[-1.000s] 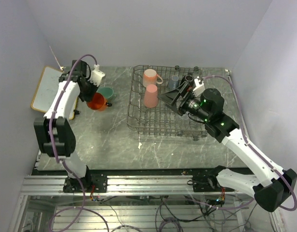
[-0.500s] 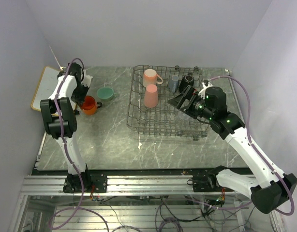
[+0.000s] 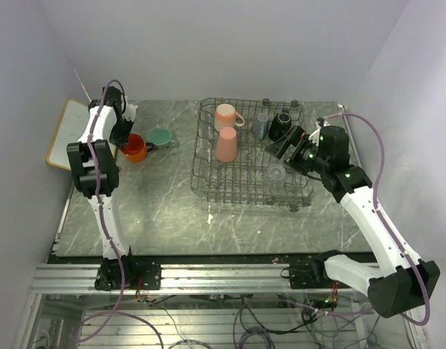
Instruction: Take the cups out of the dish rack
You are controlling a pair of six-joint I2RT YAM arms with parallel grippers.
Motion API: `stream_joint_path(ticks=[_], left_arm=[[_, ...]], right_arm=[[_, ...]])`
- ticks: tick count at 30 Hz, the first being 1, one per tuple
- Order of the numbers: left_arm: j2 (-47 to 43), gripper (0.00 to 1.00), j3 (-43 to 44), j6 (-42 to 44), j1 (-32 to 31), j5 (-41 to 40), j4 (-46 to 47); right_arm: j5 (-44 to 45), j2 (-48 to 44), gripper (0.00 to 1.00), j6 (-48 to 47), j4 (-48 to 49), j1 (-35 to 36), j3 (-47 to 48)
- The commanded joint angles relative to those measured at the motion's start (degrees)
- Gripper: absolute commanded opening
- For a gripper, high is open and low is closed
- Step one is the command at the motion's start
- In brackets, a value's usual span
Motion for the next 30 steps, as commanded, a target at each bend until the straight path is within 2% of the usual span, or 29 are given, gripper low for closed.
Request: stream_joint_path(ticks=[1,8,14,16,17,18,20,21,22,23,25,30], left_arm=[[0.7,0.07,2.85,-0.09,-0.15,3.09,-2.18],[4.6,0.07,7.76,-1.22,-0.15,5.19,-4.78],[7.5,0.07,12.62,-2.62,-0.27,9.94,-8.34],[7.18,0.12,12.14,-2.05,-0.34,9.75,-8.62],[6.65,0.16,11.32,-1.75,-0.31,9.36,-8.33],[5.81,0.24,10.29,-1.34,-0.28,8.54,-7.81],[3.36,0.49,7.58,-1.26,-0.21,6.63,-5.96],[2.2,0.57,6.56,-0.72,-0.16,6.2,-5.27],[1.19,0.73,5.82,-0.32,-0.15,5.74,-4.88],[0.38,0.76,5.46,-0.15,-0.15,5.41,-4.74],[-1.06,0.96,5.79,0.14,-0.04,5.13,-5.2],[-6.04,0.98,7.48,0.45,0.13,5.68,-6.73]], right_arm=[[-3.19,0.96,0.99,-2.55,-0.13,-3.61,0.21],[-4.93,2.34,1.0,-2.79,0.92,-6.35,-0.63],[-1.4,3.46,1.0,-4.33,-0.6,-7.01,-0.16],[0.43,4.28,1.0,-5.52,-1.19,-6.95,0.81],[1.27,4.87,1.0,-6.22,-1.53,-6.96,1.27],[2.07,5.51,1.0,-6.98,-1.66,-7.03,1.8],[2.98,7.25,1.0,-8.2,-1.75,-6.96,2.69],[3.22,8.18,1.0,-8.99,-1.57,-7.0,3.08],[3.38,9.2,1.0,-9.46,-1.16,-7.01,3.4],[3.73,10.05,1.0,-9.9,-0.62,-6.97,3.64],[4.8,11.67,1.0,-10.9,0.62,-6.95,4.3],[7.32,17.29,1.0,-14.18,2.25,-6.18,8.08]])
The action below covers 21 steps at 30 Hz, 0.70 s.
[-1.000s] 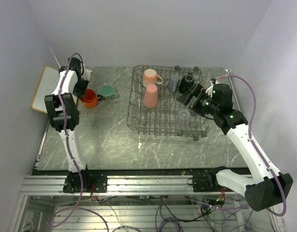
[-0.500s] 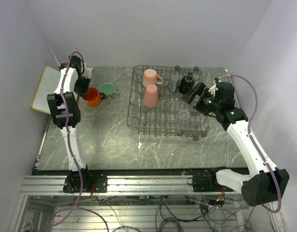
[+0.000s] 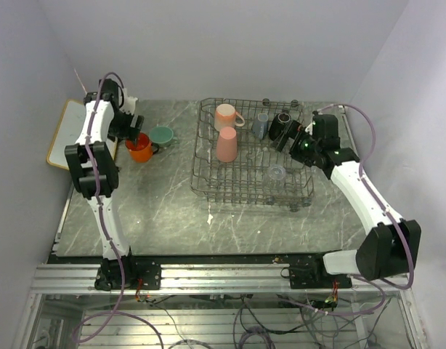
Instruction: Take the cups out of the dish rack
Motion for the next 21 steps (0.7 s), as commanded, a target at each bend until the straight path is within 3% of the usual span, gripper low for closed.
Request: stream_joint_path(ticks=[1,6,13,21], left_arm=[[-7.91,0.98,1.98,0.75,0.2,0.4,-1.46],[-15.35,0.98,-0.24,0.87,0.24,2.44,-3.41],[-28.6,0.99,-11.14,0.1,0.24,5.54,-1.14],[-33.36,0.99,-18.58,-2.27,0.21,12.07,-0.81]], right_arm=[[5.82,3.93,1.0,-4.97,2.08,0.94,5.03],[17.02,10.4,1.0,-9.45,-0.94,1.64,12.13],[26.55,21.23,0.94,-14.01,-1.07,2.39,18.18],[26.04,31.31,0.81,-17.34,1.74,2.71,23.43]])
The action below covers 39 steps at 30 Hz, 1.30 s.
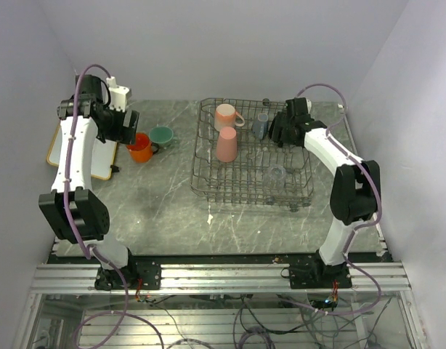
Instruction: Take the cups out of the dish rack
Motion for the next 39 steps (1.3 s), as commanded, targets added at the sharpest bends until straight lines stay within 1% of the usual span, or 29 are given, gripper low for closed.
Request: stream_joint_path(ticks=[1,3,9,14,17,22,29,33,36,39], left_arm=[[-0.28,0.99,-1.92,-1.87,0.23,5.62,-0.21],[0.08,0.99,-1.86,-1.39,0.26,6.73,-1.54],[-0.5,0.99,-2.79,-0.48,0.18,6.5,-3.47],[-2.78,0.99,-2.82,-0.12,0.2,7.28,-3.57],[-3.72,0.99,-2.36,1.26,0.19,8.62,-4.64],[-4.39,0.99,-2.04,2.49,0.21,8.54,-5.73],[-4.56,0.99,-1.4,2.61,0.25,8.68,-6.6],[-3.99,0.99,-1.16,2.53,0.18,8.34,-6.89],[-3.53,0.99,-1.26,2.38,0.18,8.73,-6.83],[-3.57,0.99,-1.55,2.17,0.19,10.02,-7.03]], right_arm=[[1.71,3.35,0.79,-2.74,1.96,0.31,4.04],[2.62,5.99,0.76,-3.27,1.51,0.3,6.08],[3.82,12.61,0.68,-6.01,1.63,0.34,10.19],[4.91,16.11,0.66,-8.1,2.77,0.3,10.23],[4.82,15.53,0.64,-8.75,5.0,0.32,8.79],[4.97,14.91,0.53,-9.78,7.4,0.29,7.57],[3.64,15.83,0.46,-12.79,8.54,0.25,8.28],[2.6,15.96,0.43,-13.5,9.41,0.16,7.99],[2.27,15.23,0.35,-13.03,10.32,0.16,6.78],[1.38,13.39,0.21,-12.55,12.14,0.25,4.46]])
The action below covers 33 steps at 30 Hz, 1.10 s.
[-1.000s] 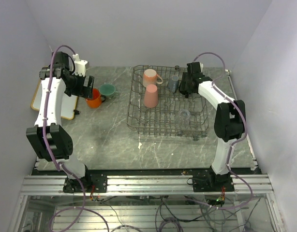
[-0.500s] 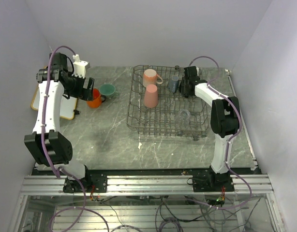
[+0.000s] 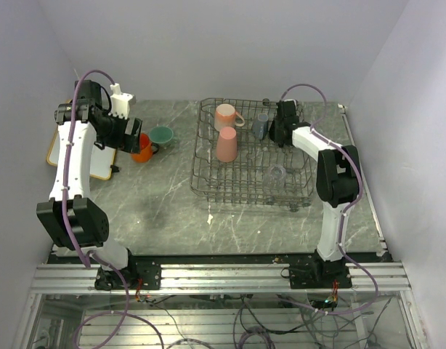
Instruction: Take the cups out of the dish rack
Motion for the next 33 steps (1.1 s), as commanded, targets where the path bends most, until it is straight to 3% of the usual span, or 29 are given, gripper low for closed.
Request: stream_joint_path(ticks=[1,4,13,26,33], left_arm=[[-0.19,0.99,1.49,0.1,0.19,3.54,-1.51],[-1.06,0.99,0.51,0.51,0.22,5.29,-1.3],[-4.3,0.99,-3.67,4.52,0.24,8.03,0.1],[-8.25,0.99,-9.25,13.82,0.22,10.88,1.27],[-10.54,0.99,-11.38,23.2,0.1,16.26,1.15]], right_arm=[[-1.0,-3.3,0.15,0.28,3.53,0.16,-3.32],[-1.11,-6.3,0.0,0.91,4.44,0.21,-5.32],[-1.91,-17.35,0.0,4.04,4.98,0.39,-10.88],[1.18,-29.69,0.0,13.61,-8.75,1.67,-11.09],[-9.84,-36.32,0.0,19.18,-13.26,11.26,-9.29]])
